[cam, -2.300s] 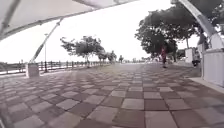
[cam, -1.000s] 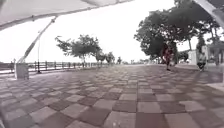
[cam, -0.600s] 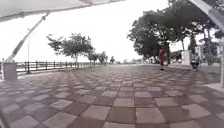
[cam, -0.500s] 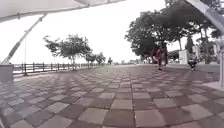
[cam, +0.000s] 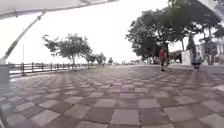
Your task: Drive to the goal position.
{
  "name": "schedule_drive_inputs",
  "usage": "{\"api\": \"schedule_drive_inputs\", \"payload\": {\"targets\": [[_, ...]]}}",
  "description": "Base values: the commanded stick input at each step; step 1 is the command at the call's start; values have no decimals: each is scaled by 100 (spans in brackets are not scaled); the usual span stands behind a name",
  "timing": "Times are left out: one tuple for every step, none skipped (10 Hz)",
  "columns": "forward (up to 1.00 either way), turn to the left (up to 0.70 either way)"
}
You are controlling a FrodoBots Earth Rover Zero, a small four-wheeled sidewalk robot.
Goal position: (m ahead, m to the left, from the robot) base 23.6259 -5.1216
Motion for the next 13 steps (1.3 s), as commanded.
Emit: {"api": "schedule_drive_inputs", "payload": {"targets": [[70, 0], [70, 0], [70, -8], [70, -35], [70, -35], [70, -35], [70, -18], [70, -1], [70, 0], [70, 0], [70, 0], [70, 0], [70, 0]]}}
